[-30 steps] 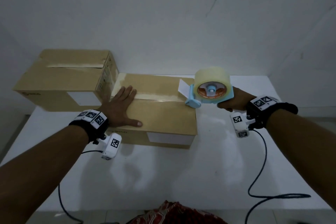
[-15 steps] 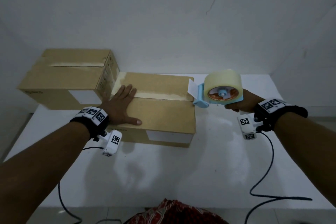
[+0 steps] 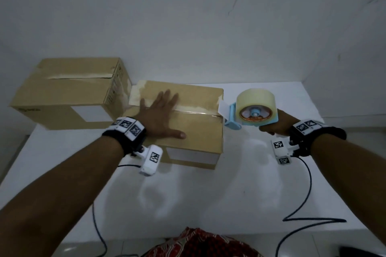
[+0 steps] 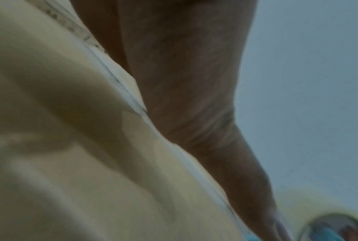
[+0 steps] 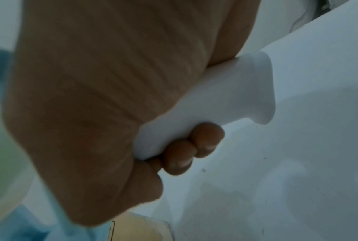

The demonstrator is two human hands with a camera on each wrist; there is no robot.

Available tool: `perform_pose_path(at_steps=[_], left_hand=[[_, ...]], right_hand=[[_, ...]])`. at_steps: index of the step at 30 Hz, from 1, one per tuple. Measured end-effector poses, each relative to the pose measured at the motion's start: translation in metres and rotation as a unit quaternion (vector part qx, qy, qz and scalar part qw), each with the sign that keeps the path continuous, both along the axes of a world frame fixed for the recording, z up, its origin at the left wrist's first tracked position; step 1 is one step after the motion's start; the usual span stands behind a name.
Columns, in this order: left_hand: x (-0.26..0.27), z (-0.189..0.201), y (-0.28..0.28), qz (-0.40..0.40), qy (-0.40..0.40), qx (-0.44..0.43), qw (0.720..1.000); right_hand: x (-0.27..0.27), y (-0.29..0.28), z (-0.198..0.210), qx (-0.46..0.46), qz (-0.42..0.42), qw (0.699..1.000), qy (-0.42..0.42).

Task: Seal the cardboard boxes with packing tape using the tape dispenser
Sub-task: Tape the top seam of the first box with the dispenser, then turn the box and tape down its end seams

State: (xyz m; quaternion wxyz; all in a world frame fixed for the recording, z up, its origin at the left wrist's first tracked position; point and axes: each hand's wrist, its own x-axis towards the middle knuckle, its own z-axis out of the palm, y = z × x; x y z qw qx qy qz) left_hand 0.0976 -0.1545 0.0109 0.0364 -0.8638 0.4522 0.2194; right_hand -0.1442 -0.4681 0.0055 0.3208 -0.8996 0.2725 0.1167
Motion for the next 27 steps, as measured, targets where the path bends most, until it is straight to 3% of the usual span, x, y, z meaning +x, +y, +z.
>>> perform_pose_path(at_steps=[6, 15, 21, 24, 27], left_hand=[[-0.014, -0.023, -0.015, -0.031, -0.002, 0.022, 0.999], [-0.017, -0.019, -0.016, -0.028, -0.008, 0.027, 0.999], [-0.014, -0.023, -0.016, -0.030, -0.014, 0.023, 0.999], [-0.015, -0.024, -0.018, -0.033, -0.009, 0.025, 0.999], [-0.011, -0.023, -0.016, -0.016, -0.020, -0.014, 1.000]], right_hand=[[0.001, 0.000, -0.003, -0.007, -0.011, 1.000, 0.007], [0.018, -0.006, -0.002, -0.115, 0.028, 0.992, 0.036], [-0.021, -0.008, -0.019, -0.153, 0.042, 0.980, 0.117], [-0.046, -0.004, -0.039, -0.070, -0.053, 0.995, 0.046], [-0.047, 0.004, -0.045, 0.004, -0.146, 0.988, -0.049]])
